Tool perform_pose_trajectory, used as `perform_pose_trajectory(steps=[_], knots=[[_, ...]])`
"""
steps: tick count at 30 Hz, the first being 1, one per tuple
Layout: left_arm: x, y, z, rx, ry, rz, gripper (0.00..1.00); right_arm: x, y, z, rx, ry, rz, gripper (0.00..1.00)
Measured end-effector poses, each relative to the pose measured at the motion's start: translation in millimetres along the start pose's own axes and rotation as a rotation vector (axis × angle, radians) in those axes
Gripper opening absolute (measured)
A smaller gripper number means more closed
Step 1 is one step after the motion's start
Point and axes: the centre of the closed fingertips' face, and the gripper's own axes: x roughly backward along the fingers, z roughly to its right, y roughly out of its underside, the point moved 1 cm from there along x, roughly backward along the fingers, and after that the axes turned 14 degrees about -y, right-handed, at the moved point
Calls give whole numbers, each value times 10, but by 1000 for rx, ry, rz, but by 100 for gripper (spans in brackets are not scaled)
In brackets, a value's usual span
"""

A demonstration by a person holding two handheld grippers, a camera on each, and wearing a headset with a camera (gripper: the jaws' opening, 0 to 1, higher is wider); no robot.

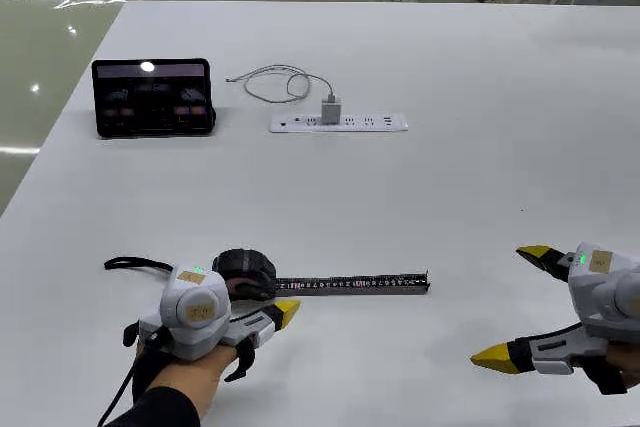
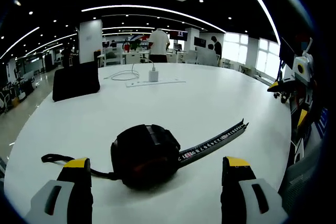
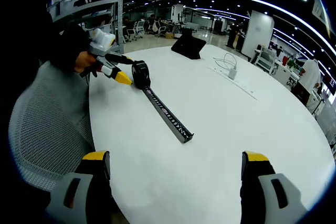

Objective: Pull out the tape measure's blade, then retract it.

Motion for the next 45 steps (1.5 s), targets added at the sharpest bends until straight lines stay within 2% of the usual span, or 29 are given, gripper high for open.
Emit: perform_pose_trajectory(steps=[4, 13, 16, 17, 19, 26, 29, 32, 38, 40, 43, 45], knots=[[-12, 25, 4, 12, 4, -10, 100, -89, 3, 40, 28, -30, -33, 100], [-55, 20, -1, 23, -9, -2, 100, -324, -8, 151, 64, -93, -88, 100], [-79, 2, -18, 42, -29, 8, 100, -402, -29, 181, 76, -114, -102, 99], [-94, -16, -44, 41, -54, 26, 100, -429, -20, 202, 84, -126, -117, 99], [-98, -8, -21, 30, -55, 29, 100, -473, 2, 240, 96, -147, -145, 98], [-118, 8, -26, 49, -60, 40, 100, -705, -3, 380, 163, -204, -207, 94], [-142, 39, -28, 65, -59, 31, 100, -791, -19, 430, 193, -233, -233, 90], [-136, 27, -2, 49, -52, 45, 100, -859, -11, 484, 215, -261, -273, 85], [-138, 46, 39, 46, -34, 44, 100, -981, -37, 553, 245, -280, -317, 72], [-138, 43, 34, 50, -35, 46, 100, -1004, -45, 556, 248, -285, -321, 65], [-137, 39, 16, 55, -39, 46, 100, -1035, 6, 505, 223, -325, -346, 53], [-142, 44, 2, 58, -42, 45, 100, -1055, 33, 487, 238, -334, -358, 46]])
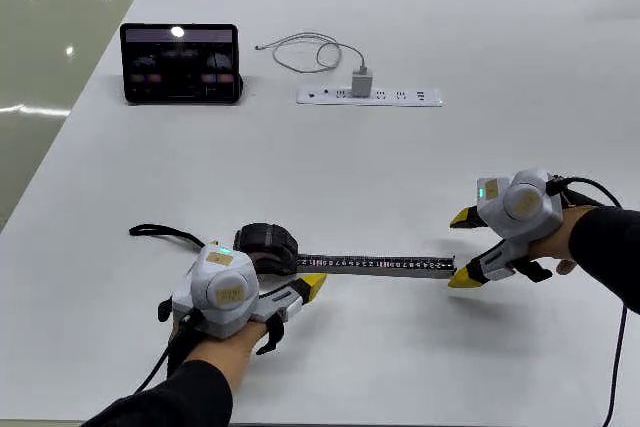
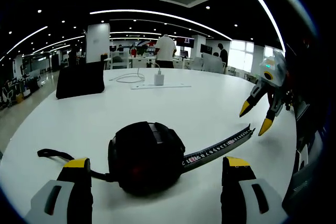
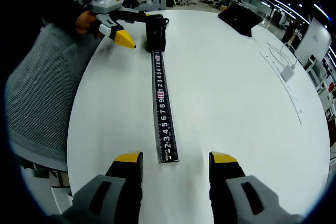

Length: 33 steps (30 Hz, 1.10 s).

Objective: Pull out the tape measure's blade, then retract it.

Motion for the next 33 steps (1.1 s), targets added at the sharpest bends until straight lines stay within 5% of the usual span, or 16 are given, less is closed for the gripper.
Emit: perform_pose_trajectory(steps=[14, 25, 29, 33], knots=[[-22, 8, 13, 23, -1, -1, 100, -140, 72, -45, 38, -39, -64, 13], [-103, -91, 7, 69, -44, 9, 98, -170, 114, 11, 17, -53, -89, 11], [-149, -75, -17, 69, -73, -7, 93, -186, 122, -1, 69, -44, -135, 11], [-194, -43, -66, 94, -97, -32, 87, -186, 130, 24, 16, -34, -128, 10]])
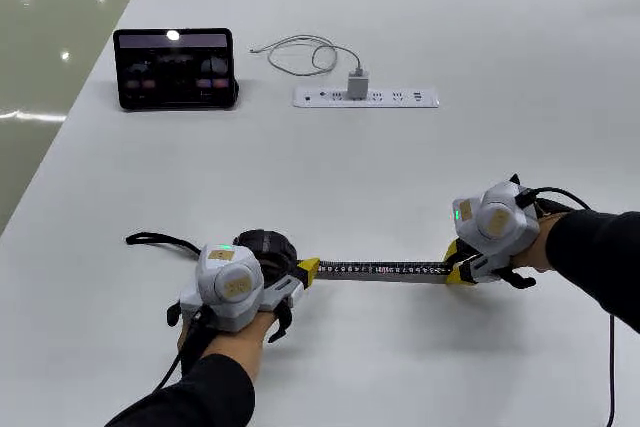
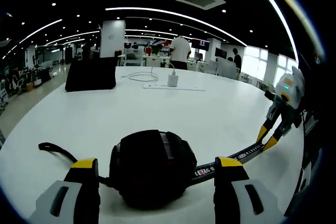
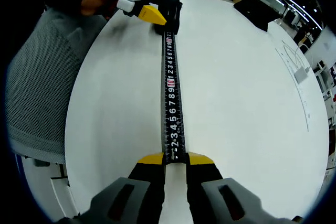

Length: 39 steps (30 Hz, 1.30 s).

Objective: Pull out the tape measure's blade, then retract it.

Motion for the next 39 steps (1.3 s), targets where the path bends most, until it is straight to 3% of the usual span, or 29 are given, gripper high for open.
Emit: perform_pose_trajectory(steps=[2, 4, 7, 8, 9, 10, 20, 39], knots=[[-23, 45, -48, -27, -34, -26, 84, -3, -3, -2, -12, 1, -6, 10], [-29, 7, -29, 66, -20, -23, 82, -3, 3, -1, -50, 4, -8, 10], [-50, -21, -52, 39, -29, -27, 78, -9, -6, -2, -54, 6, -21, 10], [-51, -22, -37, 46, -19, -42, 69, -8, 3, -7, -57, 5, -22, 10], [-39, 0, 47, 66, 24, -70, 65, -7, 5, -9, -56, 4, -22, 10], [-61, -13, -9, 44, -13, -56, 64, -3, 7, -1, -65, 1, -19, 10], [-65, 34, -12, -3, -25, -84, 62, -1, 20, -5, -78, -5, 11, 10], [-68, 43, -23, 16, -25, -110, 62, -26, -55, -14, -96, -4, 29, 11]])
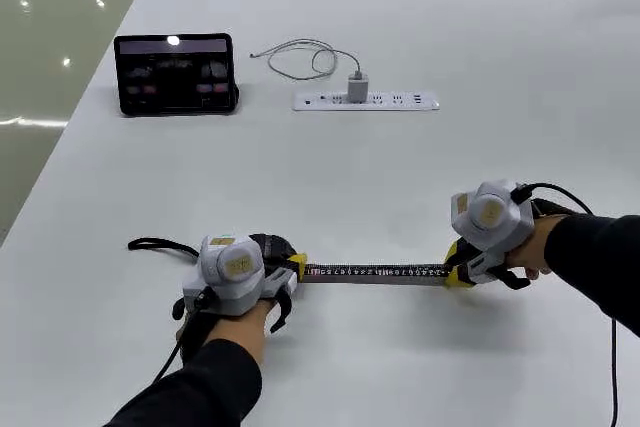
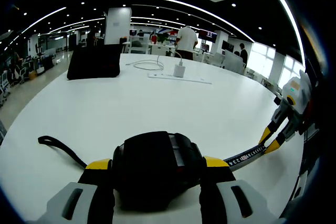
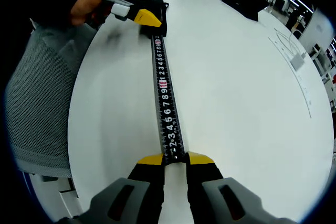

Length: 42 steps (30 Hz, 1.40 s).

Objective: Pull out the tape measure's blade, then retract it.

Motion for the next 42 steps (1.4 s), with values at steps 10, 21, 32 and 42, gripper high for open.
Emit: perform_pose_trajectory(steps=[10, 21, 32, 42], knots=[[4, 0, -3, 1, 2, -4, 62, -23, -55, 14, 0, 0, 3, 11], [7, -6, -8, 4, 2, -3, 62, -43, -103, 17, 8, 0, 5, 11], [10, -6, -3, 5, 4, -11, 62, -60, -166, 17, 21, 3, 0, 11], [14, -4, -2, 5, 6, -17, 62, -90, -236, 19, 11, 5, 14, 11]])
